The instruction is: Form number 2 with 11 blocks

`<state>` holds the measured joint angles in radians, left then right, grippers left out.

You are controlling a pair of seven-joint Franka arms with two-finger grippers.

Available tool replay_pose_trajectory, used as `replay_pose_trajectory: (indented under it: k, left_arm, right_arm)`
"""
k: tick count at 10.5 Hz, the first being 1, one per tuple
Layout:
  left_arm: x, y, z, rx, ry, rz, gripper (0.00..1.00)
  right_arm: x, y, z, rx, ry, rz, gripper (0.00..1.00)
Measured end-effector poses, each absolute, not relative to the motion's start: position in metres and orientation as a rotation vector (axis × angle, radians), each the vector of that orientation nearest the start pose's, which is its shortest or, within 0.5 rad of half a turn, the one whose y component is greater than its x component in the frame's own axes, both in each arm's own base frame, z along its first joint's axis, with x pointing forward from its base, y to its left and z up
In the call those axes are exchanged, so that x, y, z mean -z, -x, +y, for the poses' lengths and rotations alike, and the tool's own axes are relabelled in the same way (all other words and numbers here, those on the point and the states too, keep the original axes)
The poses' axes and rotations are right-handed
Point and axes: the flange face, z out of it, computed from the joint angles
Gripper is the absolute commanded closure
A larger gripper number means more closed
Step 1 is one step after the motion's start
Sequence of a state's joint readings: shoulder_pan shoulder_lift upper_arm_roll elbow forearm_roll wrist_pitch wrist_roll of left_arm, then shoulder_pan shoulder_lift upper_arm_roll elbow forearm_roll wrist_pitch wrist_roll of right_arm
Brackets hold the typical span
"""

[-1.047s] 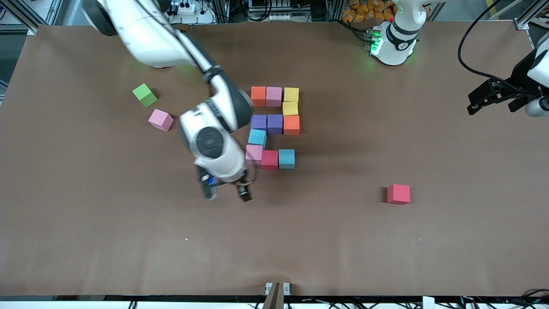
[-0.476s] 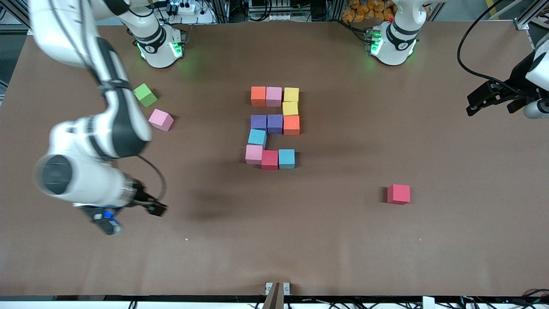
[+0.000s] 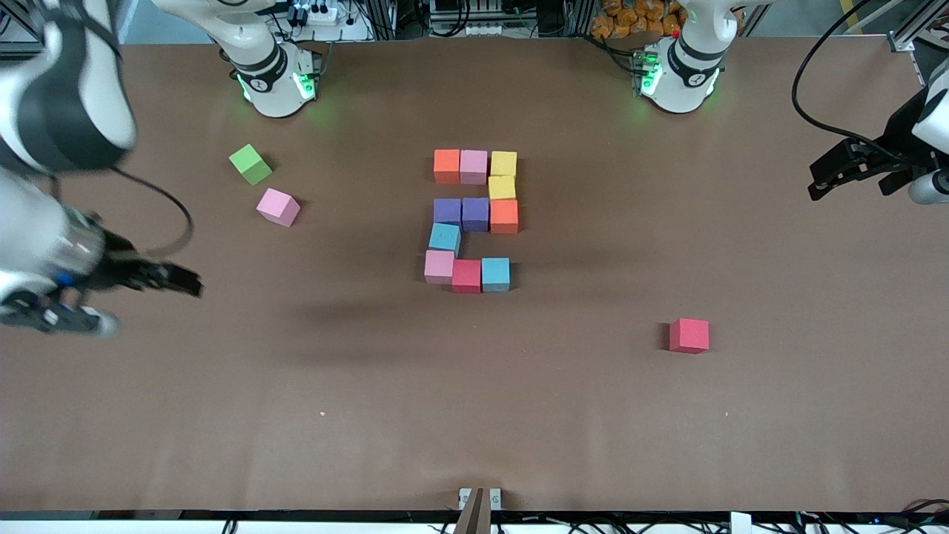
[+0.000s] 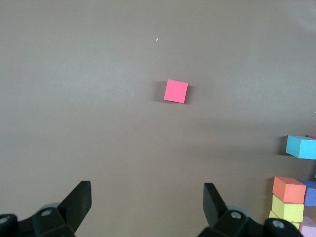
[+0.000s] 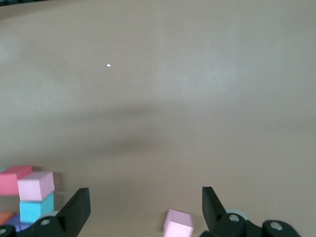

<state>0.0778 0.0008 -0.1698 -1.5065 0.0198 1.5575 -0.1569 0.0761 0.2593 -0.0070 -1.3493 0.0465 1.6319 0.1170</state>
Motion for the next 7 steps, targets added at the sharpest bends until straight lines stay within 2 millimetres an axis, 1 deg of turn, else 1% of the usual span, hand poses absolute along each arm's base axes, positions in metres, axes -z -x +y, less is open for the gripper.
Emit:
replay_pose_trajectory:
  k: [1,2,3,4,5,6,7]
  left_arm:
    - [-0.654,-0.551,-0.050,0.085,3.126,-0.099,0.00]
    - [-0.656,-0.550,-0.052,0.089,3.126,-0.093,0.00]
    - [-0.658,-0.549,-0.054,0.093,3.126,-0.089,0.00]
    - [-0.659,-0.548,-0.055,0.094,3.128,-0.087,0.00]
    - [-0.660,-0.547,-0.055,0.095,3.128,-0.086,0.00]
    - [-0.660,-0.547,-0.055,0.094,3.131,-0.086,0.00]
    - [-0.660,-0.547,-0.056,0.092,3.142,-0.086,0.00]
  right_arm:
    - [-0.613,-0.619,0.036,0.107,3.095,-0.008,0.00]
    - [-0.642,-0.603,0.025,0.178,3.094,-0.070,0.00]
    - [-0.664,-0.589,0.015,0.227,3.093,-0.102,0.00]
    - [-0.676,-0.578,0.009,0.252,3.092,-0.107,0.00]
    - [-0.680,-0.570,0.007,0.250,3.092,-0.106,0.00]
    - [-0.675,-0.565,0.005,0.223,3.093,-0.102,0.00]
    - [-0.664,-0.562,0.003,0.186,3.095,-0.096,0.00]
